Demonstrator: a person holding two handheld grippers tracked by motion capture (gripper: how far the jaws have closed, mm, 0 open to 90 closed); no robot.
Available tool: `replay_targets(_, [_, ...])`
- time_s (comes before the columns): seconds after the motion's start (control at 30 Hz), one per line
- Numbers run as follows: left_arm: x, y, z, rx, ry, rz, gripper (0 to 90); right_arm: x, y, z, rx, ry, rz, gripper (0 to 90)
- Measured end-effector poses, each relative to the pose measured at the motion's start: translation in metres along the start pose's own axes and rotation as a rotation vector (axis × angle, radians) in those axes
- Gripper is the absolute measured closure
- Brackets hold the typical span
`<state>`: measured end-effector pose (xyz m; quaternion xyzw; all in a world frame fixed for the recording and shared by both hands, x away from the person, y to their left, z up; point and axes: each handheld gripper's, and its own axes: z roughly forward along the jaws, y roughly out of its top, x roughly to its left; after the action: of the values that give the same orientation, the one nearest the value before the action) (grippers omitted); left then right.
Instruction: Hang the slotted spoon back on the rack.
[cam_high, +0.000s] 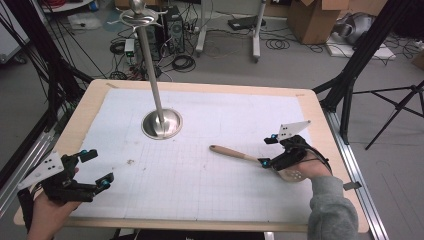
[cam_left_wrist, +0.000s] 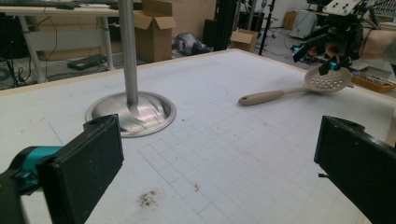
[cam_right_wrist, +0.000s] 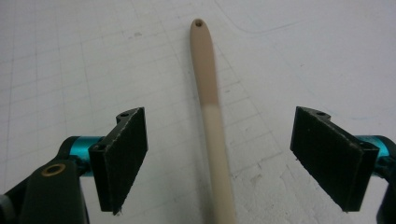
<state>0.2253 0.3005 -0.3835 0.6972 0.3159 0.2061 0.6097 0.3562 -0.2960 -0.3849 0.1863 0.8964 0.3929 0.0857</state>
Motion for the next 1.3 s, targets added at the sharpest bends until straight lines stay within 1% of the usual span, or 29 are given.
replay_targets(0.13, [0.0, 0.0, -0.001, 0.0, 0.0, 0.001, 1.7, -0.001, -0.001, 0.003, 0.032, 0.005, -0.006, 18.3])
replay_targets(0.17, [0.0, 0.0, -0.001, 0.001, 0.001, -0.002, 1.7, -0.001, -0.001, 0.004, 0.037, -0.003, -0.02, 18.4])
replay_targets(0.2, [0.0, 0.001, -0.001, -0.009, -0.015, -0.015, 1.7, -0.001, -0.001, 0.004, 0.042, -0.009, -0.026, 18.4])
replay_targets(0.27, [-0.002, 0.003, -0.001, -0.023, -0.02, -0.007, 1.7, -0.002, -0.002, 0.005, 0.049, -0.012, -0.023, 18.5])
replay_targets(0.3, [-0.003, 0.004, -0.001, -0.019, -0.02, -0.001, 1.7, -0.002, -0.002, 0.006, 0.056, -0.011, -0.027, 18.5])
replay_targets(0.4, [-0.002, 0.002, -0.001, -0.013, -0.018, -0.005, 1.7, -0.004, -0.004, 0.008, 0.083, -0.005, -0.032, 18.5])
replay_targets(0.47, [-0.001, 0.001, -0.002, -0.009, -0.014, -0.01, 1.7, -0.004, -0.005, 0.01, 0.099, -0.001, -0.025, 18.5])
replay_targets(0.53, [-0.001, 0.0, -0.002, -0.011, -0.013, -0.011, 1.7, -0.005, -0.006, 0.012, 0.108, 0.002, -0.029, 18.5])
replay_targets(0.83, [-0.001, -0.002, -0.005, -0.006, -0.003, -0.015, 1.7, -0.009, -0.007, 0.019, 0.129, 0.006, -0.011, 18.6])
replay_targets(1.03, [-0.001, -0.003, -0.007, -0.005, 0.002, -0.018, 1.7, -0.012, -0.011, 0.024, 0.174, 0.009, -0.006, 18.7])
replay_targets(1.1, [0.0, -0.003, -0.007, -0.005, 0.003, -0.019, 1.7, -0.012, -0.011, 0.025, 0.176, 0.009, -0.005, 18.8])
replay_targets(1.13, [0.0, -0.003, -0.007, -0.003, 0.005, -0.02, 1.7, -0.012, -0.011, 0.026, 0.172, 0.019, 0.0, 18.9])
replay_targets(1.2, [0.0, -0.003, -0.007, -0.001, 0.006, -0.02, 1.7, -0.012, -0.009, 0.029, 0.163, 0.025, 0.003, 21.4])
replay_targets(1.3, [-0.001, -0.002, -0.009, -0.007, 0.005, -0.018, 1.7, -0.013, -0.01, 0.033, 0.186, 0.035, 0.001, 23.3])
